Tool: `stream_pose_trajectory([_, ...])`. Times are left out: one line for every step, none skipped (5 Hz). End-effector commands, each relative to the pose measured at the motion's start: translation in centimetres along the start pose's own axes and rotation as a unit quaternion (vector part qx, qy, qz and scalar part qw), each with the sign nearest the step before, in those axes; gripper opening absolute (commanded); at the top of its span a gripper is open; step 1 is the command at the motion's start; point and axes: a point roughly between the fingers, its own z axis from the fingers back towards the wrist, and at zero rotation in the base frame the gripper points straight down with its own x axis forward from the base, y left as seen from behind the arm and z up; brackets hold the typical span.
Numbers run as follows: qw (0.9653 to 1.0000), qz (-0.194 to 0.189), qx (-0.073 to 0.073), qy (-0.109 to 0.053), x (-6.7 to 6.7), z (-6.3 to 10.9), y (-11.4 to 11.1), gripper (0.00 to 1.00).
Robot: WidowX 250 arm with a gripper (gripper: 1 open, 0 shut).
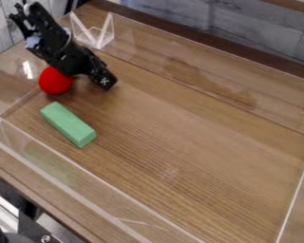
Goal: Put the green stick in the brown bowl
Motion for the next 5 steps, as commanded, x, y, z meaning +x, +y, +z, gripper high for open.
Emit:
stream_pose_trajectory([0.9991,-0.011,0.014,-0.037,-0.4,2.6,-1.3,0.0])
stream_pose_trajectory([0.9994,-0.005,0.019,-0.028,-0.5,1.3,-0.6,1.0])
stream_pose_trajectory([0.9994,-0.003,0.017,-0.031,-0.4,1.7,-0.9,0.0])
stream_pose_trajectory([0.9993,-0.002,0.016,-0.034,-0.3,1.9,-1.2,0.0])
stream_pose_trajectory([0.9992,-0.002,0.016,-0.038,-0.2,2.4,-1.7,0.0])
